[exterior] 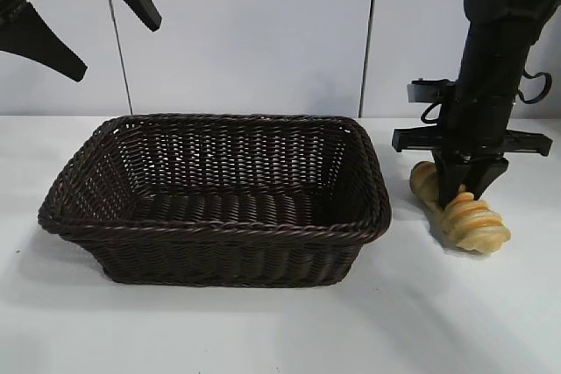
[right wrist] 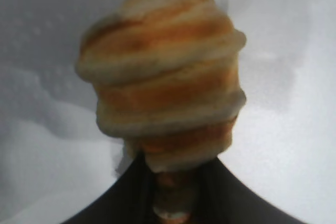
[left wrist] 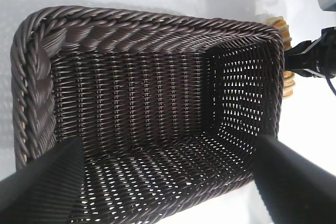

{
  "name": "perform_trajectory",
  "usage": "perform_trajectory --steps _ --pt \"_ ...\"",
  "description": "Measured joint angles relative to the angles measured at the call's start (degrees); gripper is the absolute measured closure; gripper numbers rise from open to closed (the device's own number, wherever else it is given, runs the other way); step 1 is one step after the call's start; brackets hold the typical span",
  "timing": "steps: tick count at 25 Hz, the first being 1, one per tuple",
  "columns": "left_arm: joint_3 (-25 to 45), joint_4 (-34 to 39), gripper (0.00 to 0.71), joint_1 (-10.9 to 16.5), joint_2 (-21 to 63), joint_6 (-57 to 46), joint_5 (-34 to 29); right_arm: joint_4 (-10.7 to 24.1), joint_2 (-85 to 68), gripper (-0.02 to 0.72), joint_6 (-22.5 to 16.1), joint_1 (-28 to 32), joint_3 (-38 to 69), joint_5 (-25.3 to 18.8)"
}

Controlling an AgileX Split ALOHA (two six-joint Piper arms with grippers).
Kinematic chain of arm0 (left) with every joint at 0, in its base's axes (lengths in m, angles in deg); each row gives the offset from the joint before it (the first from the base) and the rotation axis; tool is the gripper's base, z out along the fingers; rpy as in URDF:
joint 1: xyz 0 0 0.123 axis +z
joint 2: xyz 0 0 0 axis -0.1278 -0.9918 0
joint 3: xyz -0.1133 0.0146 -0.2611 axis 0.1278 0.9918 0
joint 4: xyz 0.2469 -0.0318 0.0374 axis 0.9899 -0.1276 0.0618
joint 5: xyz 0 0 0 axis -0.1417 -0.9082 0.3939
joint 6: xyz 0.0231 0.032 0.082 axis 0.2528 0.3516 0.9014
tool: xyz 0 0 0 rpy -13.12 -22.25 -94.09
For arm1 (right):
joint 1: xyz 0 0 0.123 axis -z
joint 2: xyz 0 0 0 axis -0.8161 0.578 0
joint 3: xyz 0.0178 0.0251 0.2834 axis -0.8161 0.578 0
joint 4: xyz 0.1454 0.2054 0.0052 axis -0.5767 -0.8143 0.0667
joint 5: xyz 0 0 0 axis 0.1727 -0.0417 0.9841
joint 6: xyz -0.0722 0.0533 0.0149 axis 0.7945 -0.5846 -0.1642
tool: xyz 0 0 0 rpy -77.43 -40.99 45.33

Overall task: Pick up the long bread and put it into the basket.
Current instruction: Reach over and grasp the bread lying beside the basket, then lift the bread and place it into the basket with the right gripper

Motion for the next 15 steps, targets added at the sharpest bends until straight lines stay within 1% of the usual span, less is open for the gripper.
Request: perform_trajectory --steps 3,7,10,15 --pt "0.0 0.0 0.079 0.0 0.0 0.0 0.0 0.0 -3.9 0.577 0.0 0.0 -0.6 -1.1" --pt "0.0 0.0 0.079 0.0 0.0 0.0 0.0 -0.6 -7.9 0.578 0.0 0.0 -4.1 -5.1" --pt "0.0 0.4 0.079 0.0 0.0 0.0 0.0 -2.1 -9.8 0.577 0.5 0.0 -7.3 -7.8" --pt "0.0 0.7 0.079 0.0 0.0 0.0 -0.1 -5.5 -10.7 0.577 1.5 -0.1 -10.7 -8.3"
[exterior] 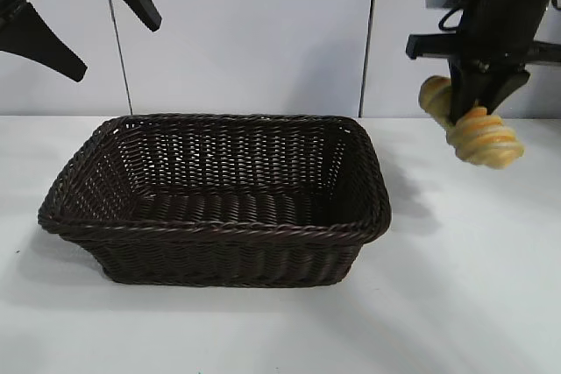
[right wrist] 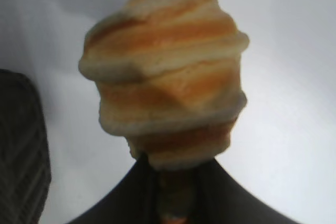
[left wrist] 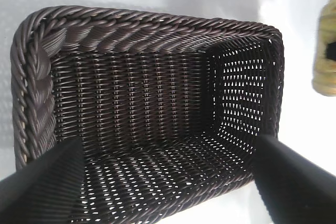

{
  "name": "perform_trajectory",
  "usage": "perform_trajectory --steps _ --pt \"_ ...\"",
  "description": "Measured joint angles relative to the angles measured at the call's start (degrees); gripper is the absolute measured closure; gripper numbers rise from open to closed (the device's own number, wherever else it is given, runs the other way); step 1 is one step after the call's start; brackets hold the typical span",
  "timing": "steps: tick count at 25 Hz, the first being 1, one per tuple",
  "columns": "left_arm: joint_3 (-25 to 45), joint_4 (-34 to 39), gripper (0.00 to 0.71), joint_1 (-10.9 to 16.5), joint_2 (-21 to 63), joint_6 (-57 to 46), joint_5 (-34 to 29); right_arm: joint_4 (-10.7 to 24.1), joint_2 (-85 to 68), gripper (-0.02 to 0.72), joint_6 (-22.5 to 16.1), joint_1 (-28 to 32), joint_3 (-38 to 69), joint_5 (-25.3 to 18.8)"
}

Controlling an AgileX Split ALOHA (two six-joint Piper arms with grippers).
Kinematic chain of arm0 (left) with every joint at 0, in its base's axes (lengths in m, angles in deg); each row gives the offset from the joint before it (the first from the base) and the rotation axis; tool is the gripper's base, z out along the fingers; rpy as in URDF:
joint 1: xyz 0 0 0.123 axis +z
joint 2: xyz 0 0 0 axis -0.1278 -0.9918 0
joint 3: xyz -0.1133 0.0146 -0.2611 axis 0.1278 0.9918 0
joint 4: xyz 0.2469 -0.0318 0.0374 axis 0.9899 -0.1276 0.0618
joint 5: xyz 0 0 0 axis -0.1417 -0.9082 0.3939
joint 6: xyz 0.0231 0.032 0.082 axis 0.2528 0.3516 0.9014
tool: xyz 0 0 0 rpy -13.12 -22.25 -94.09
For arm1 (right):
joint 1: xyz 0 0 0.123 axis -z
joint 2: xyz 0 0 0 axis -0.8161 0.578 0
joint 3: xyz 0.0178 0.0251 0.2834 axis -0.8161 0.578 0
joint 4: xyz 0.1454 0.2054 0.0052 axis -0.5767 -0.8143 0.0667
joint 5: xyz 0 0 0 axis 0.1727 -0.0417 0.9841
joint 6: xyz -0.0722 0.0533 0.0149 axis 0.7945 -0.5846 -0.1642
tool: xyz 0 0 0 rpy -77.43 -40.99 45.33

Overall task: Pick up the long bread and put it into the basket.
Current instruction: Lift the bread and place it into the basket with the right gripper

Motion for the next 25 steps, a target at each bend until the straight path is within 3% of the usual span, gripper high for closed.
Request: perform_trajectory --steps 6,18,25 --pt "0.0 0.1 0.079 0.0 0.0 0.0 -0.2 -1.1 0.0 0.577 0.5 -4.4 -0.1 -0.6" --pt "0.0 0.1 0.079 0.0 0.0 0.0 -0.2 -1.7 0.9 0.577 0.3 -19.8 -0.2 -0.4" --pt "0.0 0.1 0.079 0.0 0.0 0.0 -0.2 -1.8 5.7 0.577 6.9 -25.3 -0.2 6.5"
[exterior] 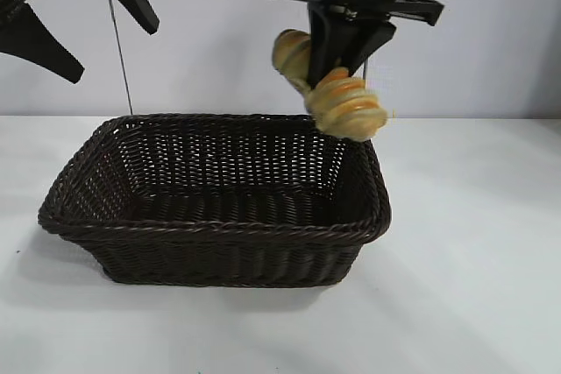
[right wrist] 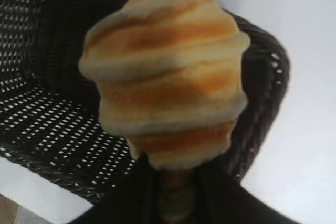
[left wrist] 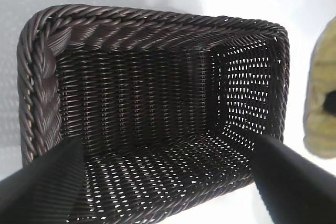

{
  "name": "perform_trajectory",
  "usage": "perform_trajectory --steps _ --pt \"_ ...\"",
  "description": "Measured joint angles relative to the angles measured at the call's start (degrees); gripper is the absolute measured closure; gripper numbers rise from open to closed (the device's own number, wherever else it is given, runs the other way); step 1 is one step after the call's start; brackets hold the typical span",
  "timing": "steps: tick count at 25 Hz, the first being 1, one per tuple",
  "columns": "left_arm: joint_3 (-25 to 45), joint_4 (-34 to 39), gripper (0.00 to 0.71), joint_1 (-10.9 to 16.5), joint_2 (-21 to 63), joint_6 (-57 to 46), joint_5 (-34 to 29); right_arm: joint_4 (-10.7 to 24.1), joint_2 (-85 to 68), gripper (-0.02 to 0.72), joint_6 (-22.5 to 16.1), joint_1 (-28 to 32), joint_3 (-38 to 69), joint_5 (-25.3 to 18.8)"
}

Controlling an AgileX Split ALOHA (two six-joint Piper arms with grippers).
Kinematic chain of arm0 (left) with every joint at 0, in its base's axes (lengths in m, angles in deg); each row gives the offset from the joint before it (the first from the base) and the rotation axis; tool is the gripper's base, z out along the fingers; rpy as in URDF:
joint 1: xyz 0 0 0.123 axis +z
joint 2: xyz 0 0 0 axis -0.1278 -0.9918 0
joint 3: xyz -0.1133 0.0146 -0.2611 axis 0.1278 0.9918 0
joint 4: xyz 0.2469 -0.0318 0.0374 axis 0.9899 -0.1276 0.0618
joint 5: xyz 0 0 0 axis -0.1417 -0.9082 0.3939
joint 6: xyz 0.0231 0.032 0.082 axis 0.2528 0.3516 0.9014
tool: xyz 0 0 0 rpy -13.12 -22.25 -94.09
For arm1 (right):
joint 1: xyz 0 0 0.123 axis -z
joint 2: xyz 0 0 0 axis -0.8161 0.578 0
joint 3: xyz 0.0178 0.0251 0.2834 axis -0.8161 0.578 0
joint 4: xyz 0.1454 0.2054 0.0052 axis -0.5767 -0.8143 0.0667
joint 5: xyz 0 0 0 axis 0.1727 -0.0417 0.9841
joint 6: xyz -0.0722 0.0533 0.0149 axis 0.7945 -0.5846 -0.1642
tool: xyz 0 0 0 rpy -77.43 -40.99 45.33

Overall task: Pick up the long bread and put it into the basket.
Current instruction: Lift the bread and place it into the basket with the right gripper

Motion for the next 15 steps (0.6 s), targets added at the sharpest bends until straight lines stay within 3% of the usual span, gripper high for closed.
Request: perform_trajectory --steps 4,11,15 --pt "0.0 0.0 0.079 0.0 0.0 0.0 0.0 -0.2 1.5 0.577 0.6 -0.3 0.0 2.9" --pt "0.0 0.0 0.079 0.0 0.0 0.0 0.0 -0.2 2.8 0.573 0.7 -0.3 0.0 2.9" --pt "0.0 0.0 0.079 0.0 0.0 0.0 0.0 -0.2 2.8 0.479 0.7 -0.3 0.0 2.3"
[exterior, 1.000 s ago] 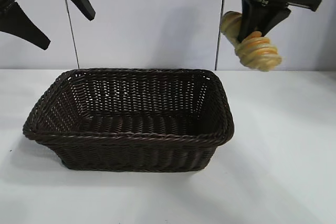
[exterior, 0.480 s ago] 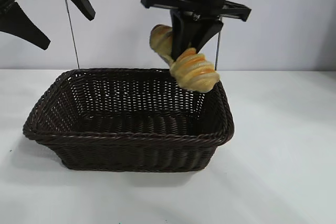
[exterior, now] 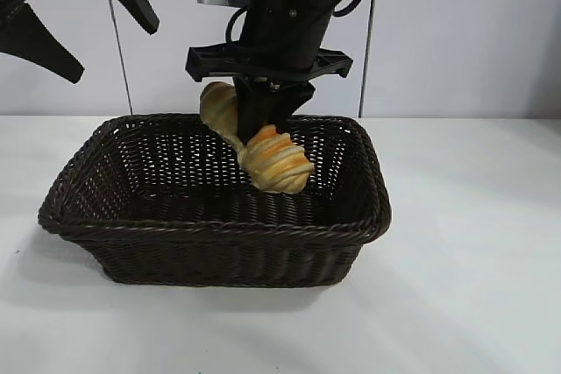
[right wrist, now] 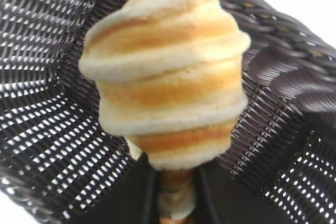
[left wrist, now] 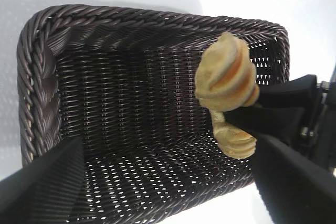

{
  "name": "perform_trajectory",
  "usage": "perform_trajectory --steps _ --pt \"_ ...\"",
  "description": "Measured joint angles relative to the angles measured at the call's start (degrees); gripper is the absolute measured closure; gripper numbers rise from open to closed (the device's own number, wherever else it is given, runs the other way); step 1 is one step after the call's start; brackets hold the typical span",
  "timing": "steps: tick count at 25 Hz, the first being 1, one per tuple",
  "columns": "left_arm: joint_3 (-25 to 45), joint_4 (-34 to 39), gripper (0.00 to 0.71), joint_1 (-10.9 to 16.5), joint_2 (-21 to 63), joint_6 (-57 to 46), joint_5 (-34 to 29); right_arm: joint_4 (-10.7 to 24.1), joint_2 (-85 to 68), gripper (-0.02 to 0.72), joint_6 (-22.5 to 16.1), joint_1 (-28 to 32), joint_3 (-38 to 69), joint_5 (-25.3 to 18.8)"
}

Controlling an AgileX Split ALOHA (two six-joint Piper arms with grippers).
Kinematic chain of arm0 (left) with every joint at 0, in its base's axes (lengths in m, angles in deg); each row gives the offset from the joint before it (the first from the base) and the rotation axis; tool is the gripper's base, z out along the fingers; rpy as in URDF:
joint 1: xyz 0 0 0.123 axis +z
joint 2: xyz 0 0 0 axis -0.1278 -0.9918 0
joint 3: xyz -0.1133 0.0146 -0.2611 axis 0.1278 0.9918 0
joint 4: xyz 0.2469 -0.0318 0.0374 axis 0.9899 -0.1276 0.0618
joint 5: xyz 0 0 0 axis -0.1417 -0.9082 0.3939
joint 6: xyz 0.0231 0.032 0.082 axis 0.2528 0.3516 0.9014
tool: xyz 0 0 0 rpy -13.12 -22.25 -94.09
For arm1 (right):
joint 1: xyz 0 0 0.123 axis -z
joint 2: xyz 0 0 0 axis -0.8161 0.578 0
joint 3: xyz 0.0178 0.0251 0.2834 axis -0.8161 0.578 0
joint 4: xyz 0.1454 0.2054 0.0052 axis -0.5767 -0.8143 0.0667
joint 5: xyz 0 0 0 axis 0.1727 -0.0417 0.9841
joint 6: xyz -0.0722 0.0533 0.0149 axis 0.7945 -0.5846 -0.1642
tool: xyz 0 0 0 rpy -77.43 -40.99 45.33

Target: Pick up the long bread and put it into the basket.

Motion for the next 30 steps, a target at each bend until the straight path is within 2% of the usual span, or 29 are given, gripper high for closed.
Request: perform_trajectory --steps 5,7,10,17,30 --pt "0.0 0.0 0.079 0.0 0.0 0.0 0.0 0.0 0.0 0.235 -0.1 0.0 0.0 -0.8" --pt "0.0 0.0 0.079 0.0 0.0 0.0 0.0 0.0 0.0 0.18 -0.1 0.0 0.0 -0.9" --pt "0.0 0.0 0.079 0.0 0.0 0.0 0.0 -0.1 -0.4 0.157 -0.2 0.1 0.0 -0.9" --pt "0.0 0.0 0.079 0.0 0.0 0.0 0.0 0.0 -3.6 0.153 -0.3 1.8 0.0 -2.7" --pt "0.0 0.2 0.079 0.0 0.0 0.0 -0.1 0.0 -10.1 0.153 -1.4 15.5 0.0 -9.0"
